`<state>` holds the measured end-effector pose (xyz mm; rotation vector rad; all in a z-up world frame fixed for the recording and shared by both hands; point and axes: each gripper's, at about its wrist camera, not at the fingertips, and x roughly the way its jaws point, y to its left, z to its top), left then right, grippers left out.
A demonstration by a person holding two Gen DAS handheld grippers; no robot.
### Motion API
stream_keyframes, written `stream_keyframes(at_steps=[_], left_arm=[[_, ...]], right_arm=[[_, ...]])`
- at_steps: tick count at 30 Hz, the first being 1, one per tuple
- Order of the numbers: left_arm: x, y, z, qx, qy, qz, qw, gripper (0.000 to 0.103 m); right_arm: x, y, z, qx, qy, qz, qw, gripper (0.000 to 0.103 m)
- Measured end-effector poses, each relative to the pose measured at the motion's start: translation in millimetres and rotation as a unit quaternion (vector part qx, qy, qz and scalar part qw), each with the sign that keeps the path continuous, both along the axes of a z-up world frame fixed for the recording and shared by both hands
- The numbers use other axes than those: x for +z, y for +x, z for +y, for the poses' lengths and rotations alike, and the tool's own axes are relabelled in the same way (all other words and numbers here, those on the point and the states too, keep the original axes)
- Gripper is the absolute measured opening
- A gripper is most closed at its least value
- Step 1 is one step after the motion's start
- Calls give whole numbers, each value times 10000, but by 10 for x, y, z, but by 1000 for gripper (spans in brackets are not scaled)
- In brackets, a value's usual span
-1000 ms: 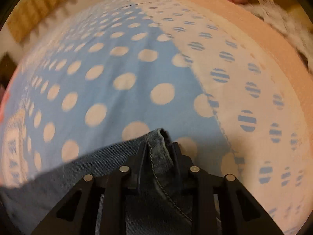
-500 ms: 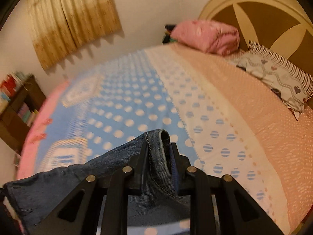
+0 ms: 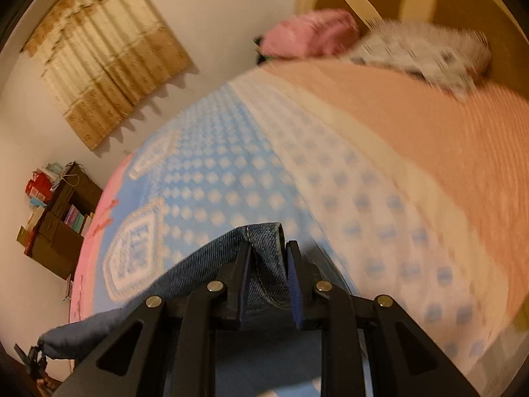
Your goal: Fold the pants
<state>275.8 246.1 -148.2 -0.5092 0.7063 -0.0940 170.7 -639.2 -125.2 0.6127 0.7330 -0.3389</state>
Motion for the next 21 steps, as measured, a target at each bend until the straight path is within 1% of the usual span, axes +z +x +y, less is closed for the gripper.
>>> stream_keyframes(at_steps=[2,5,8,9,12,14,16,17,18,19,21], left_arm=[[-186,-146,8,23,99,229,9997,49],[-435,-265,44,148,-6,559,9983,49],[-603,-395,36,299,-89,710,9970,50],[-648,-408,45,371,-174,737,9964,50],[-718,-418,30,479,-259,824,9951,51],[-731,-413,41,514,-293,869,9945,51],[-706,-390,42,531,-313,885,9942,51],[-701,-398,49,538,-300,891,9941,51],[-703,-408,70,546,-293,904,9940,51],[-702,-409,79,558,-295,911,9938,51],[-708,-430,79,620,-289,928,9933,51]], right_arm=[[-288,-190,9,-54,178,142,9997,22],[-737,-495,42,-202,488,360,9980,22],[-1003,-721,65,-320,661,474,9962,22],[-1056,-760,66,-340,687,512,9957,22],[-1177,-820,63,-478,831,640,9933,22],[-1085,-699,47,-534,824,635,9931,22],[-797,-429,72,-354,528,525,9966,22],[-564,-226,99,-202,292,408,9985,22],[-360,-71,118,-81,167,245,9995,22],[-227,22,133,-10,99,125,9999,22],[226,284,201,212,-118,-320,9992,22]])
